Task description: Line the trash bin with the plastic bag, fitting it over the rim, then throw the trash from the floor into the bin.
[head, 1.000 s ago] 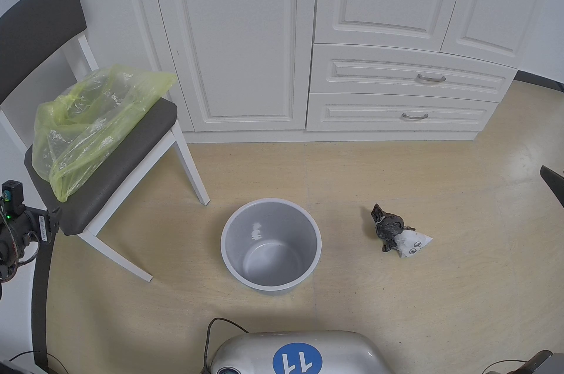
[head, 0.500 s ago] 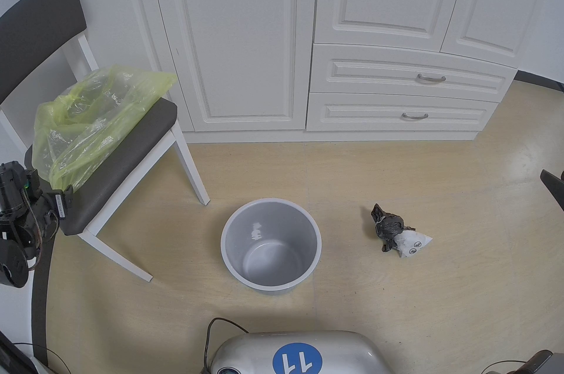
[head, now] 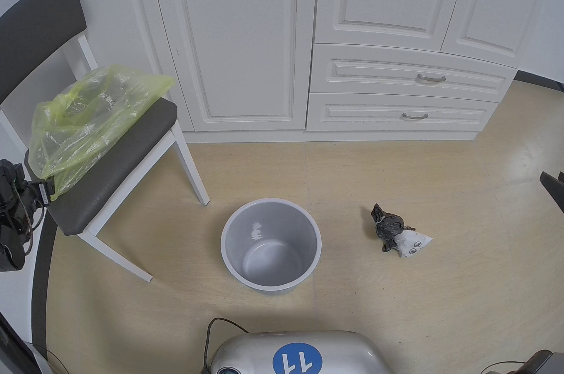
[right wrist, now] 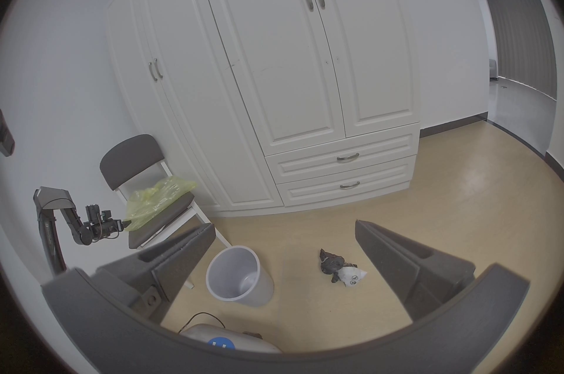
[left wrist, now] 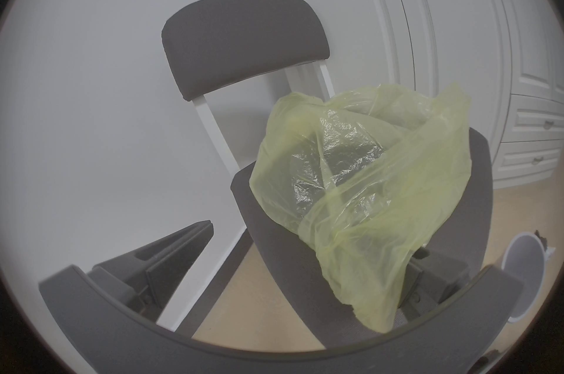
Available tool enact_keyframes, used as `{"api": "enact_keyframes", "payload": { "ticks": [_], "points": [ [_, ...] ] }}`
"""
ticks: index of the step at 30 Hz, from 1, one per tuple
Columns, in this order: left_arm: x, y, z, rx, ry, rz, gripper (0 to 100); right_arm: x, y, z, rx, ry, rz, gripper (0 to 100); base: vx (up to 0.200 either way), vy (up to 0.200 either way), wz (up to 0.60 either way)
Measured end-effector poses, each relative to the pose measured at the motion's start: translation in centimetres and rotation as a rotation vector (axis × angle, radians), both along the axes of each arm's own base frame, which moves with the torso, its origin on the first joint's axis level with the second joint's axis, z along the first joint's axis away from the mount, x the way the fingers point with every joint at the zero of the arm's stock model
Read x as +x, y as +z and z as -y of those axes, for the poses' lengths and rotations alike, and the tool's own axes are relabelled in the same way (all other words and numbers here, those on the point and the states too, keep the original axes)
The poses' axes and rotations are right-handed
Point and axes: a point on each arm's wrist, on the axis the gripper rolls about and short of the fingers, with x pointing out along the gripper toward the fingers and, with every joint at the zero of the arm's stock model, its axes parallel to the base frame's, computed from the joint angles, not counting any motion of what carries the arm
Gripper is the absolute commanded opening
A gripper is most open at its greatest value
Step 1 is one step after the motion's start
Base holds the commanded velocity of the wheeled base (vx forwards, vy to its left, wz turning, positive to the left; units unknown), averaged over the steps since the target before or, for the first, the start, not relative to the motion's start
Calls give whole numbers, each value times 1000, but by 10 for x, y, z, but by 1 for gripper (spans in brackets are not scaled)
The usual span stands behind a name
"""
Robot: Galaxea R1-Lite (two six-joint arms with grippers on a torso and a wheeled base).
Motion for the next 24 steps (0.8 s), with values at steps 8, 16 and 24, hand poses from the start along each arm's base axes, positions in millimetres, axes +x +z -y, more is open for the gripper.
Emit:
{"api": "enact_keyframes", "payload": {
  "ticks": [8,16,24],
  "points": [
    [-22,10,-47,-34,-86,48,100,-3,2,0,7,5,18,100,0,0,0],
    [-22,12,-62,-64,-56,87,100,-6,2,-1,11,34,24,100,0,0,0],
    [-16,8,-52,-88,-89,83,100,-7,1,-2,11,54,22,100,0,0,0]
  ]
}}
